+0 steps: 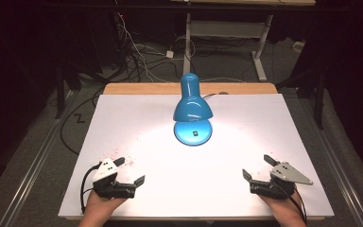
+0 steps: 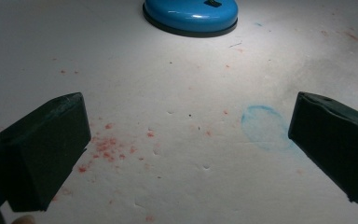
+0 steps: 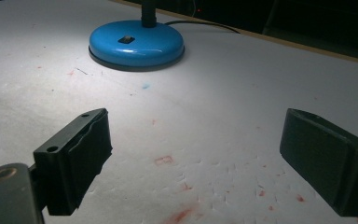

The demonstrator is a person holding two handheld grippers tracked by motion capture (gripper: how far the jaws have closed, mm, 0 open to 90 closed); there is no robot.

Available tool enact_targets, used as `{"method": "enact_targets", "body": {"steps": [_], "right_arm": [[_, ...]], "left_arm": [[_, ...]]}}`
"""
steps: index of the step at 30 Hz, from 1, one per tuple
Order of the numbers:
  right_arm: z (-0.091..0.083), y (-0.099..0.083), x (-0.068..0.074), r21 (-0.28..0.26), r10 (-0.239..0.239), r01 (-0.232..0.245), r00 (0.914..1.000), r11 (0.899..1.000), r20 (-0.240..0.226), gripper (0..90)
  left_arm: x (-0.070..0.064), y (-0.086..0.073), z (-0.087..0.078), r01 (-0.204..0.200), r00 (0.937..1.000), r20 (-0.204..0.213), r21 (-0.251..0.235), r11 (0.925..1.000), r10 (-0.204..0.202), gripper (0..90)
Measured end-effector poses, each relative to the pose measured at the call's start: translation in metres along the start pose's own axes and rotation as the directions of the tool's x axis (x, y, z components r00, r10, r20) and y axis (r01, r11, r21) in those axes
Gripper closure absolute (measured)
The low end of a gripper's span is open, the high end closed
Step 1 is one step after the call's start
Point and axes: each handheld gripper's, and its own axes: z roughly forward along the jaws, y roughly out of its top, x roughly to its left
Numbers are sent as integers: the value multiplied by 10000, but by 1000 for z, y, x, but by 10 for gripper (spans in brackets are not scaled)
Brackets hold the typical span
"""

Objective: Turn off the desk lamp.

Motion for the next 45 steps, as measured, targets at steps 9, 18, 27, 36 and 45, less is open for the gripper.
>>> {"method": "enact_targets", "body": {"steps": [9, 18, 27, 36, 45], "right_arm": [[-1, -1, -2, 76, 8, -8, 10000, 10000, -41, 211], [-1, -2, -2, 199, 96, -90, 9995, 9998, -293, 369], [-1, -1, 1, 384, 135, -115, 9985, 9992, -528, 581], [-2, 0, -1, 618, 343, -312, 9981, 9976, -508, 772], [0, 0, -3, 798, 418, -367, 9971, 9961, -628, 900]], "left_arm": [[0, -1, 1, -17, 10000, -90, -55, 10000, 16, 0], [0, 3, -1, 67, 9999, 98, 59, 10000, -68, 0], [2, 4, -5, 209, 9997, 103, -19, 9998, -208, 0], [3, 2, -6, 135, 9999, 75, 23, 9999, -135, 0], [5, 1, -7, 190, 9998, 10, -29, 9998, -190, 0]]}}
